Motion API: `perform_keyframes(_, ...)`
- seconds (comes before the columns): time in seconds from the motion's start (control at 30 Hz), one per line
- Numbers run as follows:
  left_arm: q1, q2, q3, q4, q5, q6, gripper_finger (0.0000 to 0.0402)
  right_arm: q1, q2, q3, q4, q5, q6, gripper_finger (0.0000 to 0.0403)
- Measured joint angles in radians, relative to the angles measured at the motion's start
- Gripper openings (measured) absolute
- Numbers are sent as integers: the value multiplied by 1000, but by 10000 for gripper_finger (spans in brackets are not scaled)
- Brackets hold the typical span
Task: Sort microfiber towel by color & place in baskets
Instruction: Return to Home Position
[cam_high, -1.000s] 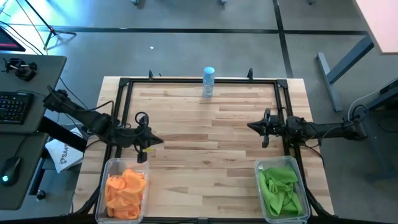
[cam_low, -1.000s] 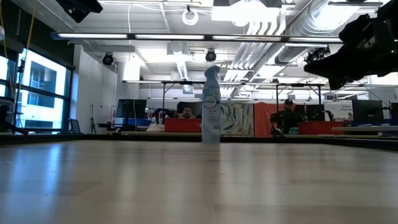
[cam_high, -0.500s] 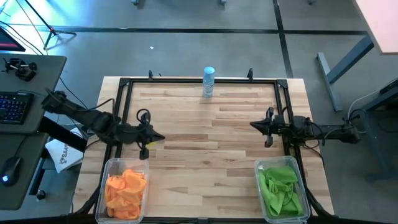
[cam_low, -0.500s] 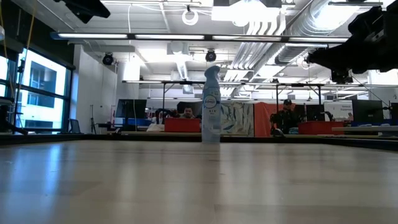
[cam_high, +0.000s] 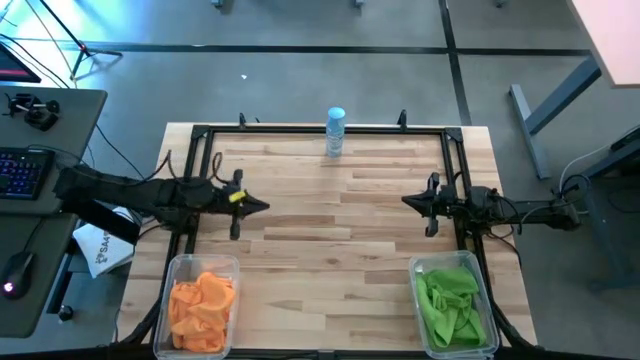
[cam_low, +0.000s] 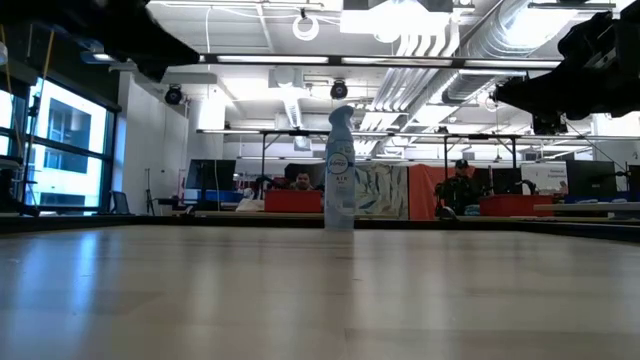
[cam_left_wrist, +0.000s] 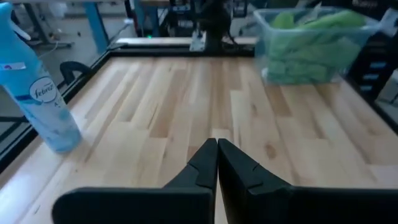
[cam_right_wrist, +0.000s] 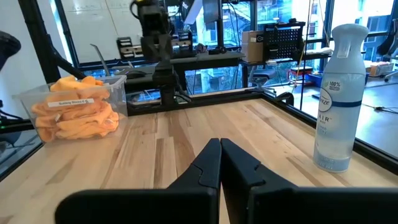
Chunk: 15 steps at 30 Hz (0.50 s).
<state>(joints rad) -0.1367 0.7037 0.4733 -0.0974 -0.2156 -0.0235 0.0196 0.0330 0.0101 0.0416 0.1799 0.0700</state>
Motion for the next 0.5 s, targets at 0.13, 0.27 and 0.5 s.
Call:
perform_keyframes(0.13,78,-126,-107,43,58,2,0,0,0,0,0,0,0,0)
perform_keyframes(0.27,124,-278,-219,92,85,22,0,0,0,0,0,0,0,0)
perform_keyframes(0.5,165,-526,-390,171,91,23,0,0,0,0,0,0,0,0)
